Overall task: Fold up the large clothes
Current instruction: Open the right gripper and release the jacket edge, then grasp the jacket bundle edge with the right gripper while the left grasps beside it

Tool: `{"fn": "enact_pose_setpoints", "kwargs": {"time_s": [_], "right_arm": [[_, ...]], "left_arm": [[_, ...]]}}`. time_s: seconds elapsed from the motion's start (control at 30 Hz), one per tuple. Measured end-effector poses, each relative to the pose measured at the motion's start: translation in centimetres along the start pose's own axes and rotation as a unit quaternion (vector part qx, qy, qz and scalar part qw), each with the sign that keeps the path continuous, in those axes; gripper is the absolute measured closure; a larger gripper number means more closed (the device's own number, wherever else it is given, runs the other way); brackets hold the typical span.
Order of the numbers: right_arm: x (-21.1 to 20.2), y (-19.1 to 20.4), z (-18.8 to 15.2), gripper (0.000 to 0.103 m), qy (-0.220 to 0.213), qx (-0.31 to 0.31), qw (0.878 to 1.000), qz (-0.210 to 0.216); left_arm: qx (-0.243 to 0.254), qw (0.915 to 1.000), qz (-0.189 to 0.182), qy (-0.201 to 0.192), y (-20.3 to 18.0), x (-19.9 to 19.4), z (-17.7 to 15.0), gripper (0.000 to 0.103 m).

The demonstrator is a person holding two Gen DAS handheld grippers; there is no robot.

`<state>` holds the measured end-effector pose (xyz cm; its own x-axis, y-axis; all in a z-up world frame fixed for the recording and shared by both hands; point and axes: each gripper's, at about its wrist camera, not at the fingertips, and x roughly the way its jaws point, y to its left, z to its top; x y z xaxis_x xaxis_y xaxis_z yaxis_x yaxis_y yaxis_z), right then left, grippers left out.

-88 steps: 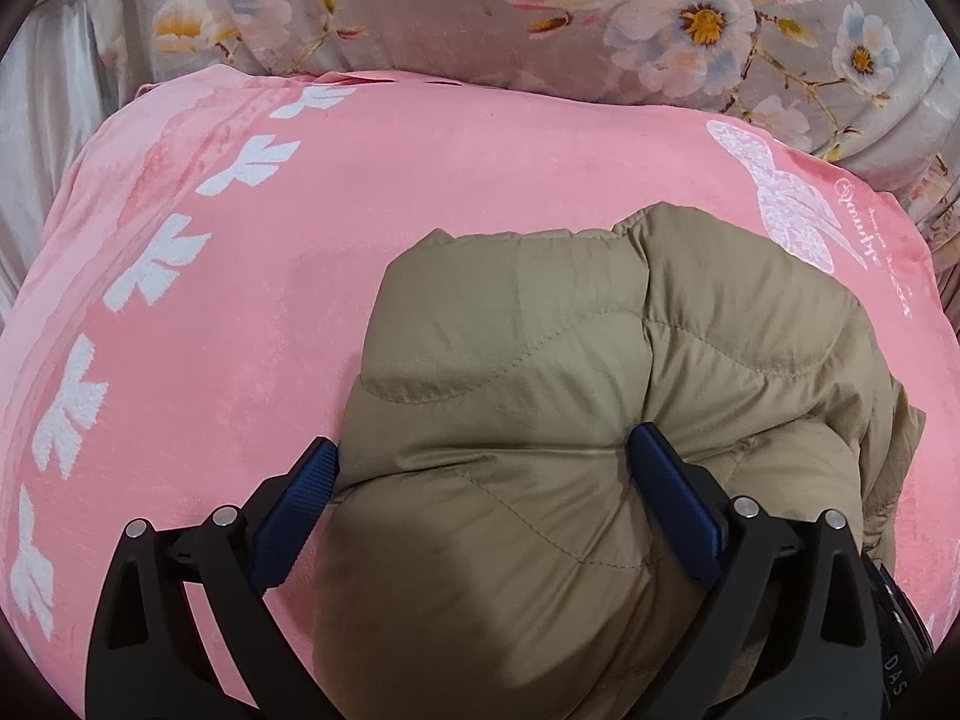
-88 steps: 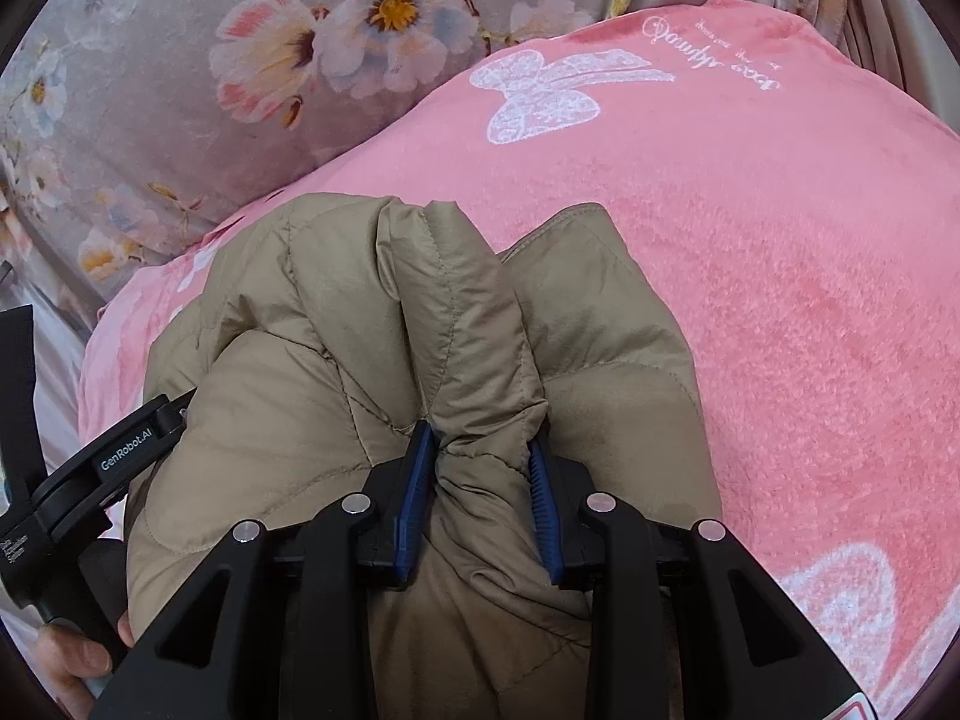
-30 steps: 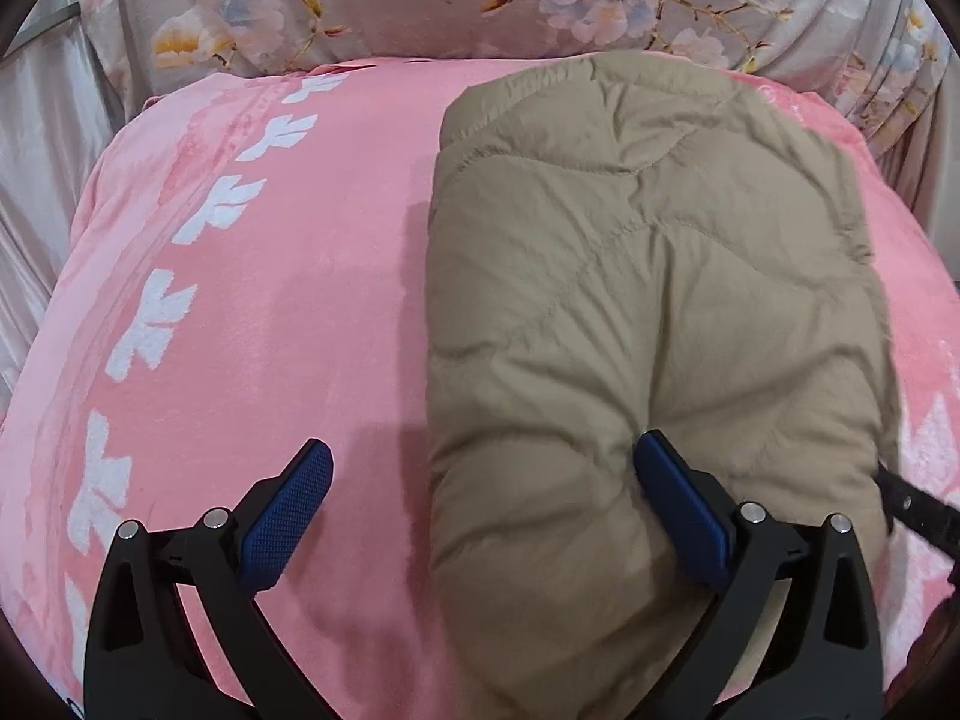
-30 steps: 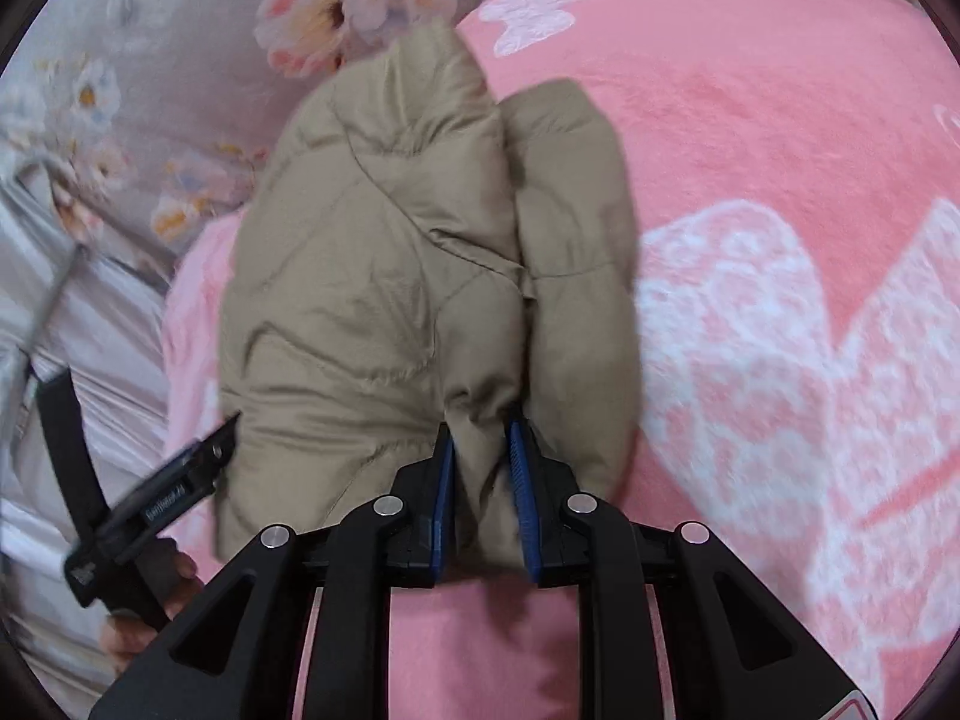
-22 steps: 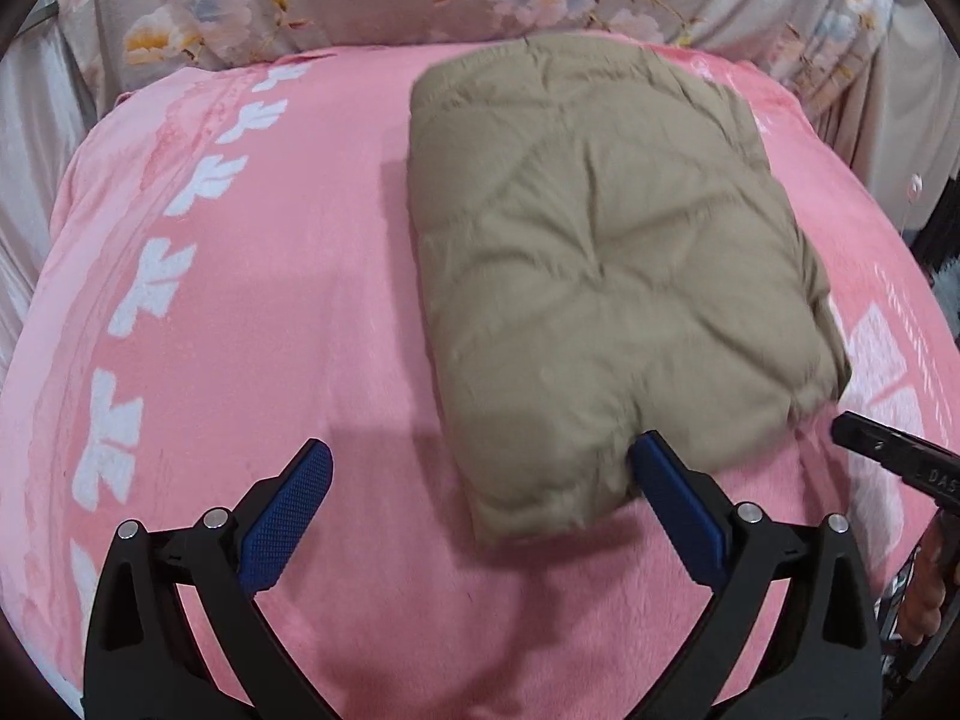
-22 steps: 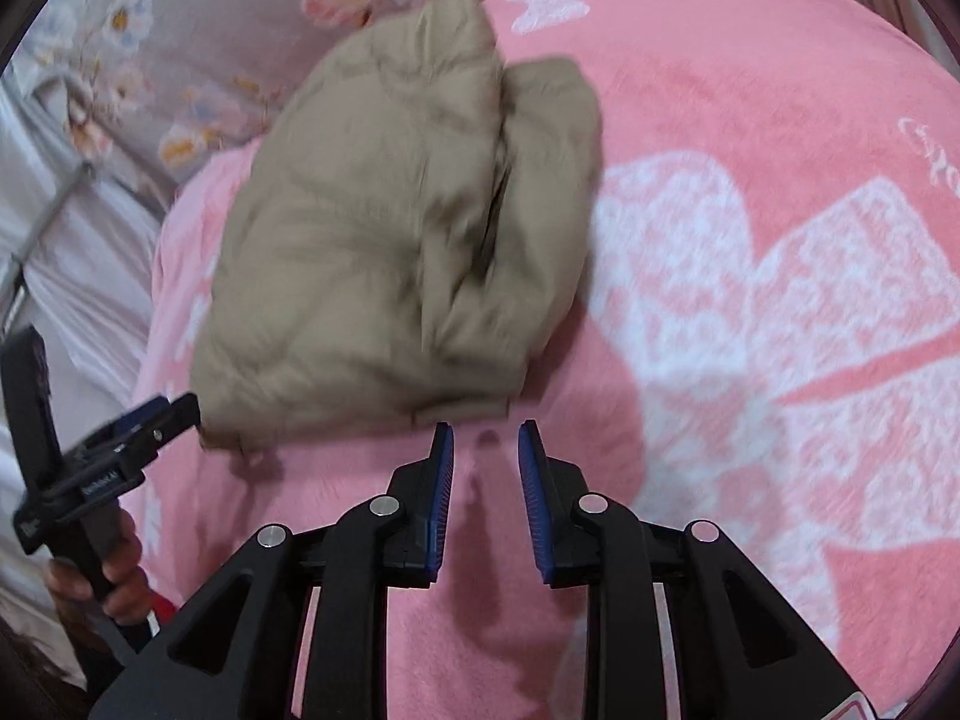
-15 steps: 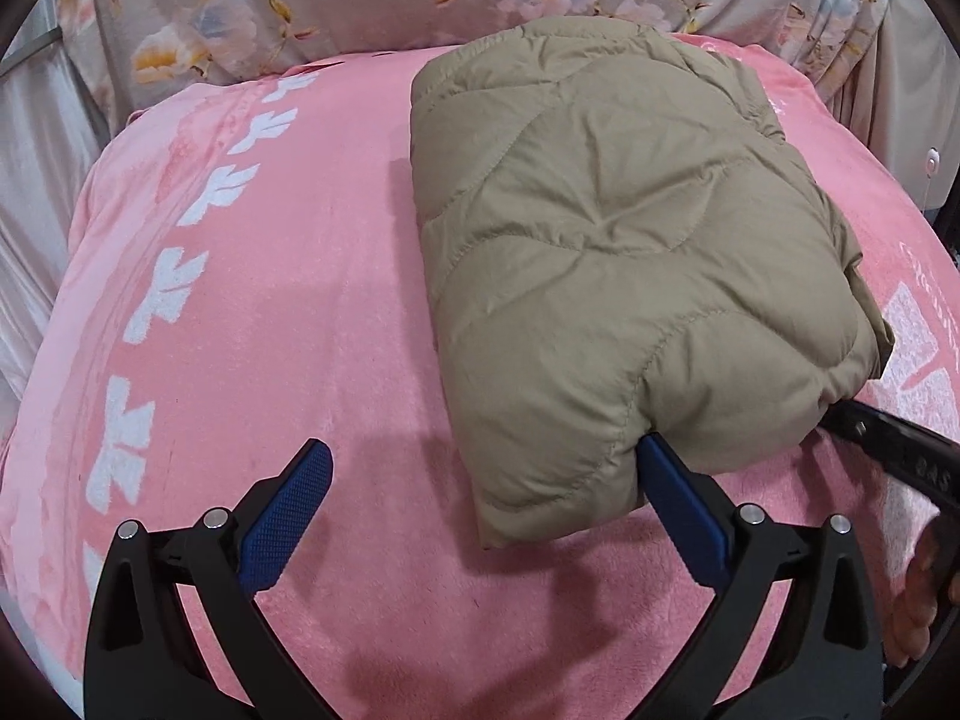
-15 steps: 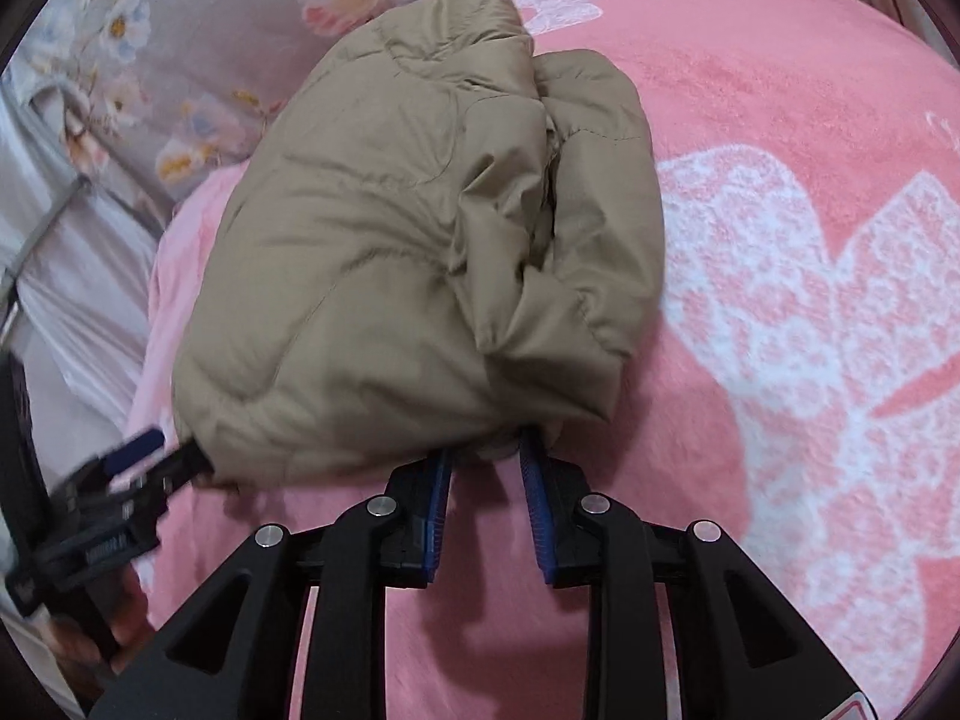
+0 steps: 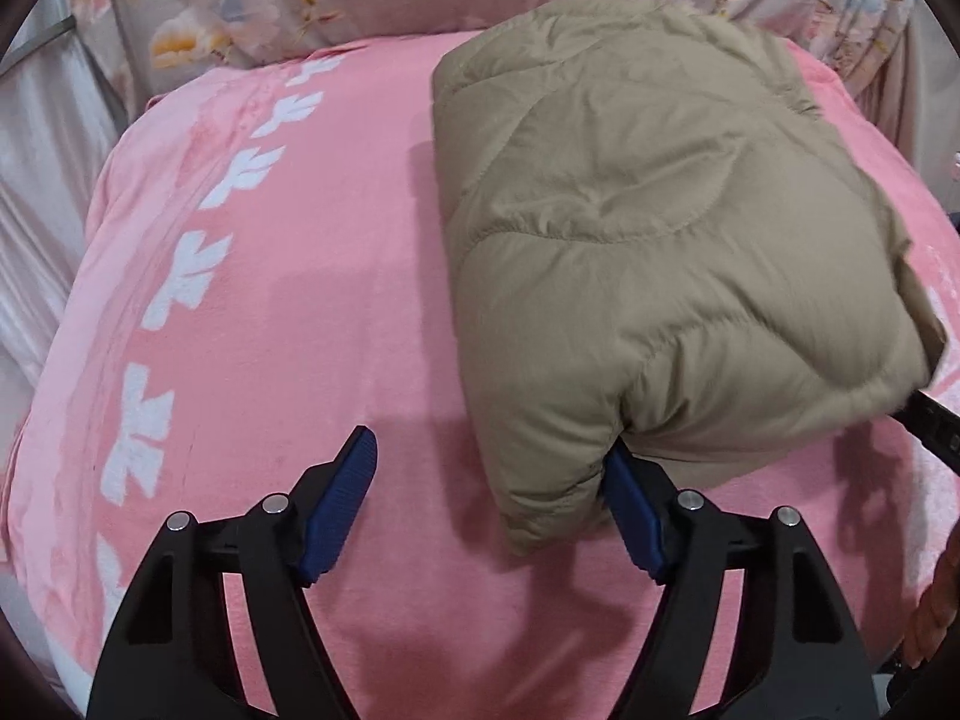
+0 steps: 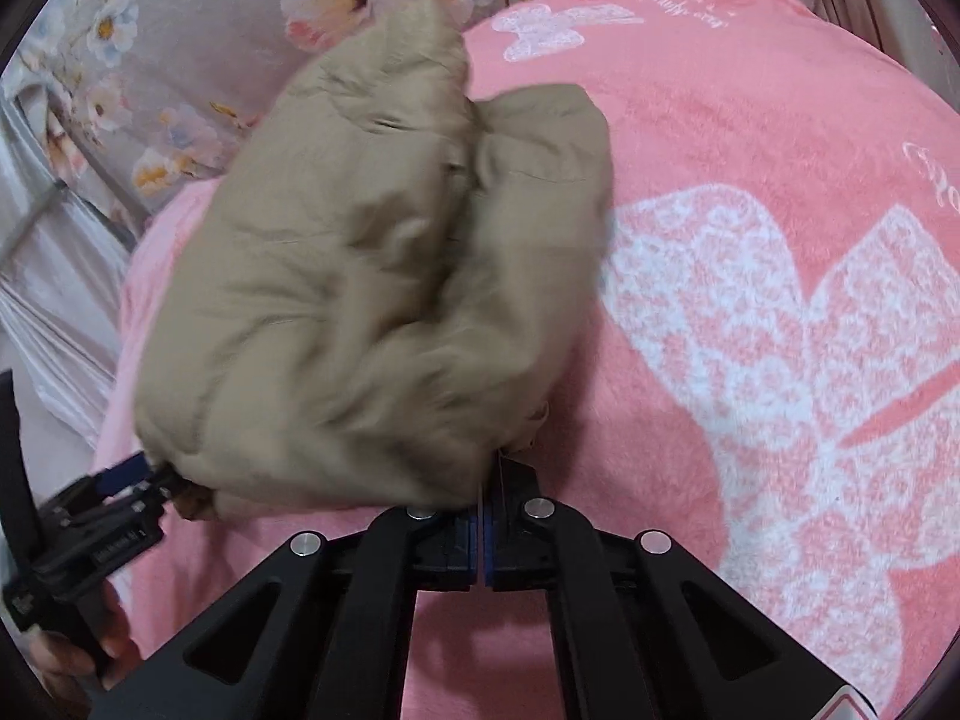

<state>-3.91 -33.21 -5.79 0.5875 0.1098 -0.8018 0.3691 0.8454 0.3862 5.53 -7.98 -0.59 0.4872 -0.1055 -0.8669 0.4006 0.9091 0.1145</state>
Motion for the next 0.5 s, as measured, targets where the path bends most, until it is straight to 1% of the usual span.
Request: {"fn": "enact_pose_setpoints", "kwargs": {"time_s": [0.03, 0.07, 0.13, 0.2, 0.27, 0.3, 0.33, 0.4, 0.5], "right_arm": [[0.6, -0.4, -0.3, 0.103, 0.008, 0.009, 1.0, -0.003], [0.9, -0.7, -0.5, 0.103, 0.006, 0.015, 1.0, 0.001], [0.9, -0.3, -0.3, 0.103, 0.009, -0.008, 1.0, -0.013], [0.7, 0.3, -0.1, 0.103, 0.017, -0.03, 0.999, -0.027], [0.0, 0.4, 0.2, 0.101, 0.026, -0.033, 0.999, -0.03], [-0.7, 0.0, 0.3, 0.1, 0.024, -0.026, 0.999, -0.029], [-1.6, -0.5, 0.4, 0.098, 0.018, -0.017, 0.999, -0.034], [-3.4, -1.8, 0.8, 0.093, 0.001, 0.0, 0.999, -0.041], [-5.5, -4.4, 2.7, 0.092, -0.025, 0.049, 0.998, -0.028]], "left_arm": [[-0.004, 1.0, 0.007, 0.005, 0.4, 0.6, -0.1, 0.031], [-0.009, 0.9998, 0.012, 0.011, 0.6, 1.3, -0.3, 0.03], [-0.004, 0.9997, 0.021, 0.01, 0.3, 1.5, -0.4, 0.03], [0.01, 0.9991, 0.04, 0.001, -0.6, 0.7, -0.4, 0.031], [0.003, 0.9997, 0.023, 0.002, -0.4, -0.2, -0.4, 0.031], [-0.005, 0.9999, 0.009, 0.006, -0.1, -0.5, -0.4, 0.03], [-0.014, 0.9998, -0.004, 0.01, 0.3, -0.9, -0.4, 0.03], [-0.037, 0.9986, -0.035, 0.016, 1.6, -2.1, -0.5, 0.025], [-0.048, 0.9979, -0.044, 0.011, 2.4, -3.6, -0.5, 0.024]]}}
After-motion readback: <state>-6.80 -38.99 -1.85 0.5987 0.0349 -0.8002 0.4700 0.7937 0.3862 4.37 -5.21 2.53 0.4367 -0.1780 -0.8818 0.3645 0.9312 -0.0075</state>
